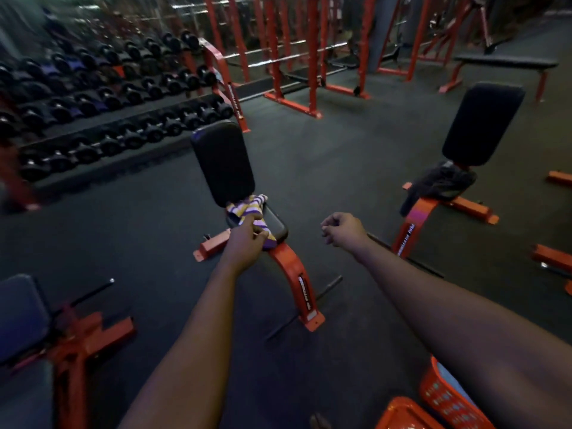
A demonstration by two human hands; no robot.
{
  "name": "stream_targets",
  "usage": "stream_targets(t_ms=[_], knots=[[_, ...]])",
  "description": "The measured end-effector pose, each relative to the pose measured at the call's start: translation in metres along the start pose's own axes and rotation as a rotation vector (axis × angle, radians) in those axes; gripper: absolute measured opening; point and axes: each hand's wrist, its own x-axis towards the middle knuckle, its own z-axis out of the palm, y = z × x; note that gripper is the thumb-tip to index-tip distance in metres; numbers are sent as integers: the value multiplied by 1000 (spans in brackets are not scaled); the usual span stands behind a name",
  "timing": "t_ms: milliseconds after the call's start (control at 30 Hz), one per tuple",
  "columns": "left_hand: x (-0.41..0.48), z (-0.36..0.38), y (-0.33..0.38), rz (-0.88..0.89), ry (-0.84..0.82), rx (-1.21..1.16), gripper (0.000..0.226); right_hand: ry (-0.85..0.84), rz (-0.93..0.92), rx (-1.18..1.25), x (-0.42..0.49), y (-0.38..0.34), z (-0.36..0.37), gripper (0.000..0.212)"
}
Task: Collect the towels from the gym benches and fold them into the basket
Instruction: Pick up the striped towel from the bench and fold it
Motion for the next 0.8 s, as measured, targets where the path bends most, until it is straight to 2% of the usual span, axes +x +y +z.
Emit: stream_targets(t_ms=[267,500,700,800], knots=[[117,-42,-97,-104,-2,74,35,-75,-3,-58,140,-16,100,20],[264,-44,-169,-232,-77,96,29,-153,117,-64,288,-20,177,12],[360,-20,-243,-305,-241,64,26,-226,272,-86,364,-2,236,5],[409,-2,-291,-320,-324,80,24,-255,325,-89,401,17,274,16]])
